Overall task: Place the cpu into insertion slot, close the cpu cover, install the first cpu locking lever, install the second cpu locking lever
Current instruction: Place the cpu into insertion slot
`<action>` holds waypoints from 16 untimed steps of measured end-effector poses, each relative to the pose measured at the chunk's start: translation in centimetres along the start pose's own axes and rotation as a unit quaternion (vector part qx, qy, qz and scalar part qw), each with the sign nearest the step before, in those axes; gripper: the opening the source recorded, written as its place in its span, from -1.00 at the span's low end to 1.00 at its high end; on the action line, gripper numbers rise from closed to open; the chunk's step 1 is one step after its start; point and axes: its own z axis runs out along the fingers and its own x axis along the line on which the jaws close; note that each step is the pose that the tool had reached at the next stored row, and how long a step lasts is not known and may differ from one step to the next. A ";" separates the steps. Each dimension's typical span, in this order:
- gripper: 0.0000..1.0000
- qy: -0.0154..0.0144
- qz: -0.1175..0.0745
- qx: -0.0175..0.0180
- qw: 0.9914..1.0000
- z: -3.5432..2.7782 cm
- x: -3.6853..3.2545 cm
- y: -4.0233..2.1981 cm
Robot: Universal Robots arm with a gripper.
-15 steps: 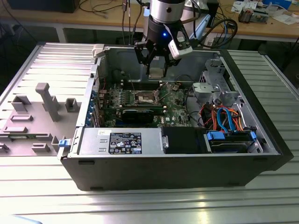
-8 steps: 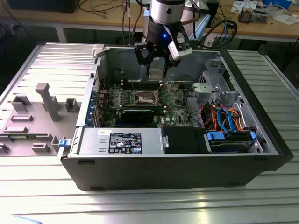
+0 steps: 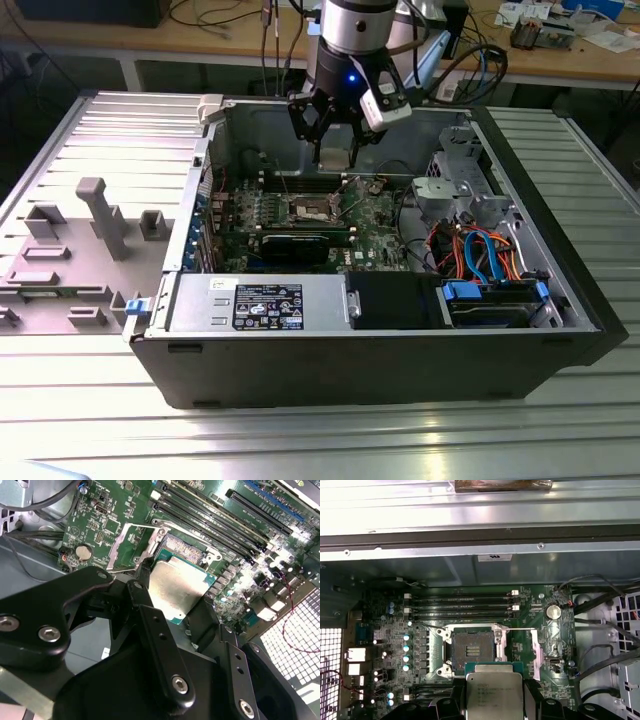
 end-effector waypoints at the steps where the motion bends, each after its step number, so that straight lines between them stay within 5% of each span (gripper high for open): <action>1: 0.09 0.000 0.000 0.000 1.000 0.02 0.00 -0.02; 16: 0.09 0.000 0.000 0.000 1.000 0.44 -0.01 -0.30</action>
